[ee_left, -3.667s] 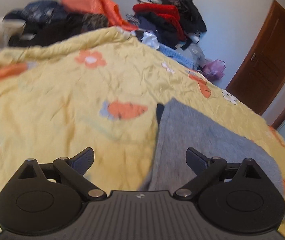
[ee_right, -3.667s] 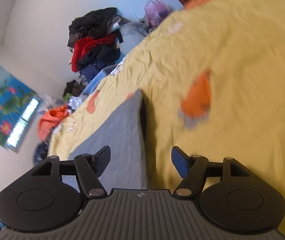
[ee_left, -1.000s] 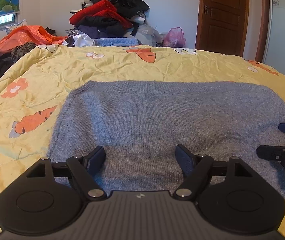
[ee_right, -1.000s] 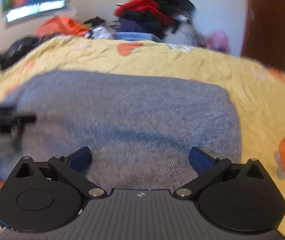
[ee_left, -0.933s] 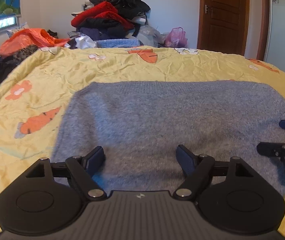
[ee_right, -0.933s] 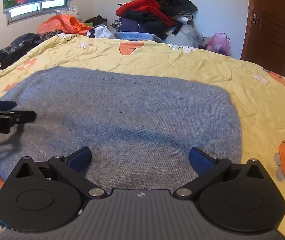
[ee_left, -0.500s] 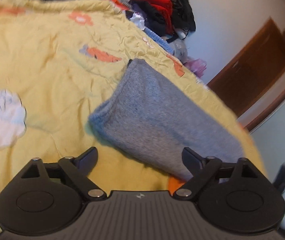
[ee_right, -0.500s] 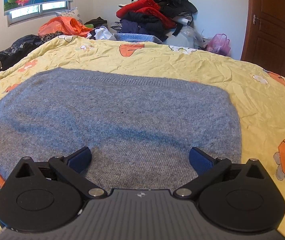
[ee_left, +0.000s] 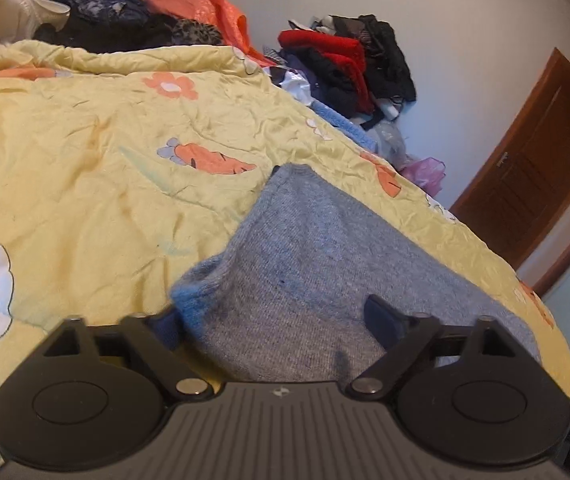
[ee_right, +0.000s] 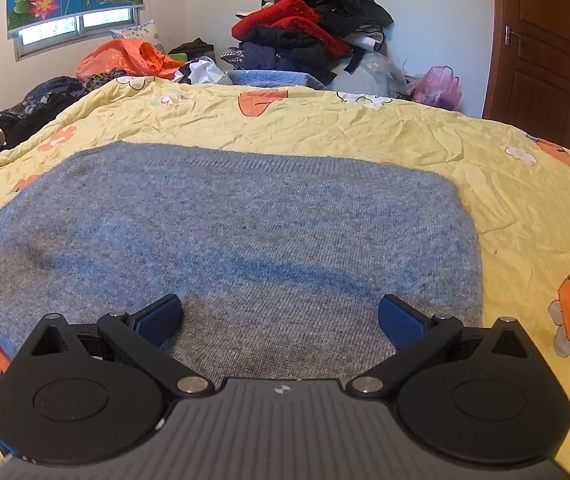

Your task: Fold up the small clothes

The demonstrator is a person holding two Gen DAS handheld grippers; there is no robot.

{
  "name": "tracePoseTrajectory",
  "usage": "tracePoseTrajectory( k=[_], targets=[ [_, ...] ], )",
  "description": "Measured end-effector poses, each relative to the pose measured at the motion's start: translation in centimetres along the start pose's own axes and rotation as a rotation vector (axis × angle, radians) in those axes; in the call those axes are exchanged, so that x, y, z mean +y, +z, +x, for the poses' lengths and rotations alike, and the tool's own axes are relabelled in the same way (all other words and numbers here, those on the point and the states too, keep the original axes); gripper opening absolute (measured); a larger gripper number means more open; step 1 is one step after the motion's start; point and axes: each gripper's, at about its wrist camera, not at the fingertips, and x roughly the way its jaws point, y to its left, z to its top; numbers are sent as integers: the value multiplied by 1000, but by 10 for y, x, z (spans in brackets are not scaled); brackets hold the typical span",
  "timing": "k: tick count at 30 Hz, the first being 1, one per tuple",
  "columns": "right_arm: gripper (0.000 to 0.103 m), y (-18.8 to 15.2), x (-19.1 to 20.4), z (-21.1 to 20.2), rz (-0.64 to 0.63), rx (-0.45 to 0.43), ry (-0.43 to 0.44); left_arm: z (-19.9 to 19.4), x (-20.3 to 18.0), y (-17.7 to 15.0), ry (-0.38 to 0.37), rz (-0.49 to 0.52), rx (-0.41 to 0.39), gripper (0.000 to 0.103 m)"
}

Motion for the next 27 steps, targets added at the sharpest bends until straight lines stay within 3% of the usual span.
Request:
tracePoseTrajectory(
  k=[2,4,6,10,12,13,16,18,21,24,26,27],
  targets=[
    [103,0,0,0,0,1,0,3,8,0,40,-52,0,21],
    [103,0,-1,0,-2,1,-2,7,19,2,45,-104,9,9],
    [103,0,0,0,-4,3,-4,7,21,2,46,-107,5,7],
    [103,2,3,0,-18,0,-14,2,4,-2,81,-10,-25,7],
    [102,15,6,-2,30,-13,-19,-9,-15,-8,62,122,-95,7],
    [102,25,10,-6,77,-29,17,-17,-28,-15,36,217,-137,7],
    [102,66,40,-6,127,-21,236,-29,-61,-33,-18,438,-205,7],
    [102,93,76,6,59,46,359,-28,-69,-35,-39,489,-193,7],
    [102,124,130,35,-19,156,476,-20,-65,-32,-60,476,-137,7],
    [91,141,172,75,-61,286,496,-19,-60,-33,-56,456,-129,7],
    [69,143,189,101,-67,361,473,-19,-59,-34,-56,462,-127,7],
    [65,140,196,112,-83,397,463,-18,-60,-35,-57,463,-124,7]
  ],
)
